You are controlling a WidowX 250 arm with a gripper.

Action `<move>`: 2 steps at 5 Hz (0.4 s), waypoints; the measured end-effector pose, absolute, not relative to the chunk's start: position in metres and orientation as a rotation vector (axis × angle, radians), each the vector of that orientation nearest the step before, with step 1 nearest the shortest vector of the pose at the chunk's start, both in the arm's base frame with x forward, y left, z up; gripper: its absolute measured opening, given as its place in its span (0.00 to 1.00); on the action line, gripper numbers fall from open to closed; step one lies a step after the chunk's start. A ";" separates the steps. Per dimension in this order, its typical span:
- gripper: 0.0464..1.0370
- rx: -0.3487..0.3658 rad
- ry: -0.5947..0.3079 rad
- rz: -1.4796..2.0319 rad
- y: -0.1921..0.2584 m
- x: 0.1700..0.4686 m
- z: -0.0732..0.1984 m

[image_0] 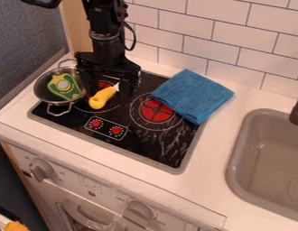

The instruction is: Moved the blue cloth on the lower right edge of the burner

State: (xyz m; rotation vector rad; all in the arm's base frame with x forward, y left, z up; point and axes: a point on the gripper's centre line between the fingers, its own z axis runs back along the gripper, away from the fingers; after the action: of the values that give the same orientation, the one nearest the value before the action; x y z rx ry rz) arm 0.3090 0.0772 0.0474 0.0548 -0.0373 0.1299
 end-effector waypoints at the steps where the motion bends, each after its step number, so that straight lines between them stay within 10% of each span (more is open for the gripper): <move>1: 0.96 0.048 -0.009 0.133 0.075 0.308 0.038; 2: 0.96 0.023 -0.053 0.069 0.034 0.338 0.042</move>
State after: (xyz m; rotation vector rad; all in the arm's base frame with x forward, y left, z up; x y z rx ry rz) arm 0.3381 0.0344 0.0417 0.0230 -0.0526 0.0690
